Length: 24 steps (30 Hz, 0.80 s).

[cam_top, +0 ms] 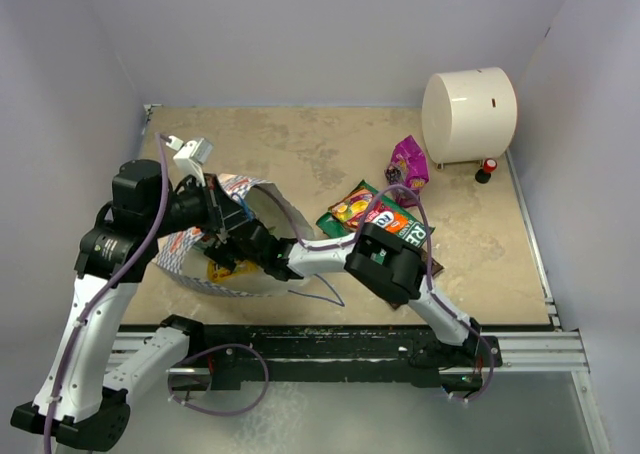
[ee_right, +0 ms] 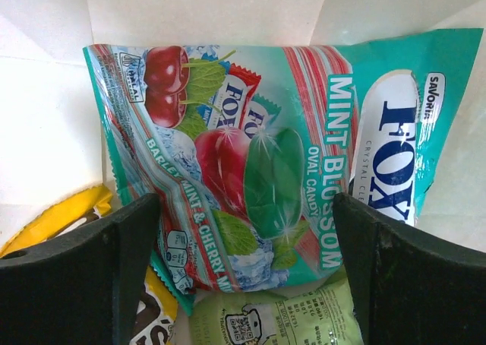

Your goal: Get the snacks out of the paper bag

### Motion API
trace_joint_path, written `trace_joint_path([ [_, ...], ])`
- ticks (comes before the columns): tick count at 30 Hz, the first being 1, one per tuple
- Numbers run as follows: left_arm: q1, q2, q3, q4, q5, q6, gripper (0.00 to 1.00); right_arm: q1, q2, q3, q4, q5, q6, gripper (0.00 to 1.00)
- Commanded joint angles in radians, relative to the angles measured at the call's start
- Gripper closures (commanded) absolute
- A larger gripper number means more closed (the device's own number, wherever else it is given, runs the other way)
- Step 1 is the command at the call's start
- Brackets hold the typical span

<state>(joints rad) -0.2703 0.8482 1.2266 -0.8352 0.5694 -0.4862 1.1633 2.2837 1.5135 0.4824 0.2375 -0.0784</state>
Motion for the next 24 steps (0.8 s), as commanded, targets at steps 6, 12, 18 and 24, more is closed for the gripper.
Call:
trace_joint_path([
  [6,-0.003,-0.003,0.036,-0.011,0.022,0.002,1.00,-0.096,0.069,0.132,-0.025,-0.014,0.020,0.41],
  [12,-0.002,-0.010,0.033,-0.028,-0.023,-0.008,1.00,-0.112,0.069,0.185,-0.021,-0.026,-0.020,0.78],
  [18,-0.002,0.004,0.039,-0.033,-0.100,-0.025,1.00,-0.113,0.026,0.176,0.002,-0.052,-0.067,1.00],
  [24,-0.002,0.049,0.075,-0.049,-0.214,-0.028,1.00,-0.111,-0.094,0.043,0.117,-0.112,-0.119,1.00],
])
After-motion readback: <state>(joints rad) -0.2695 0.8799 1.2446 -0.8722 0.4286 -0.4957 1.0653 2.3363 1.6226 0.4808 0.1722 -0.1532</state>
